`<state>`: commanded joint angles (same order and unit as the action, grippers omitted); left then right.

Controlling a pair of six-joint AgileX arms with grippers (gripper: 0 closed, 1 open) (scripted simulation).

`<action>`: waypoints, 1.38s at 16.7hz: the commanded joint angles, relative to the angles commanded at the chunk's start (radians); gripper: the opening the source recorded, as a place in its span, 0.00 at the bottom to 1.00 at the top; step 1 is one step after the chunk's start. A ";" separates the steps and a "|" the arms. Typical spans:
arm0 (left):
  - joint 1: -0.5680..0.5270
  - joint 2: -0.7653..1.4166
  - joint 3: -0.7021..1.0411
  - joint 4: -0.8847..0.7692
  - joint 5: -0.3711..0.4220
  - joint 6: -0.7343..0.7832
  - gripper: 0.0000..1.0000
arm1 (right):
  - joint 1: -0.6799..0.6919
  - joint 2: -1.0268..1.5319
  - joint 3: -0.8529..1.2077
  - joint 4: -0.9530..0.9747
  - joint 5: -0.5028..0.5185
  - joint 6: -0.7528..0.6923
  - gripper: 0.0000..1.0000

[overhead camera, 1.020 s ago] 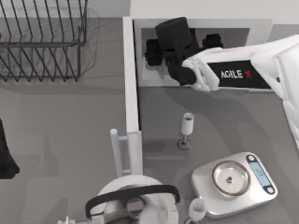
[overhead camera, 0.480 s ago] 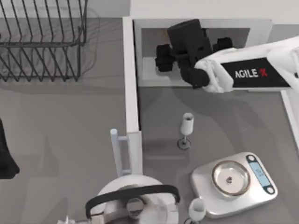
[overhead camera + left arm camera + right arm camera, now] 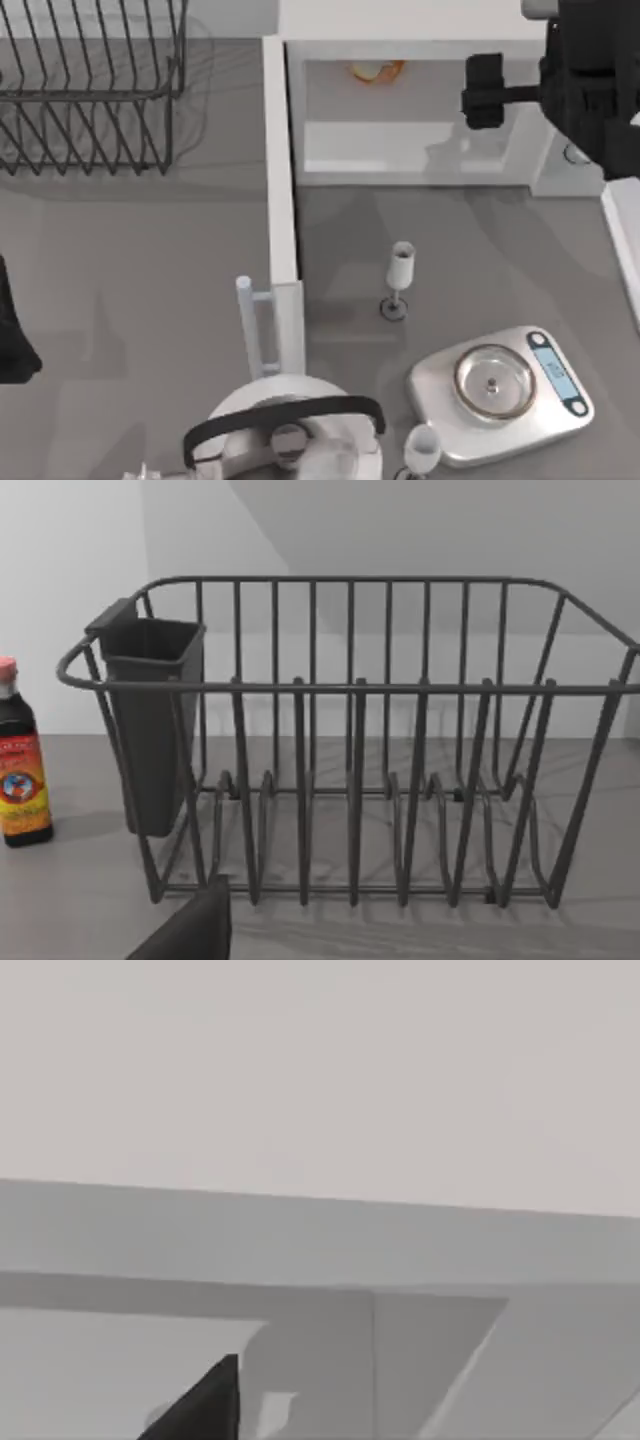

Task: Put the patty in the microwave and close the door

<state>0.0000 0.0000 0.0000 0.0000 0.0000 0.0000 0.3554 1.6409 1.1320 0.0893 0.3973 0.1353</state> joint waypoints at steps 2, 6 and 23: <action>0.000 0.000 0.000 0.000 0.000 0.000 1.00 | -0.049 -0.262 -0.170 -0.026 -0.056 -0.016 1.00; 0.000 0.000 0.000 0.000 0.000 0.000 1.00 | -0.151 -0.803 -0.523 -0.075 -0.171 -0.050 1.00; 0.000 0.000 0.000 0.000 0.000 0.000 1.00 | -0.355 -1.641 -1.132 -0.089 -0.397 -0.135 1.00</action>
<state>0.0000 0.0000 0.0000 0.0000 0.0000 0.0000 0.0000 0.0000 0.0000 0.0000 0.0000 0.0000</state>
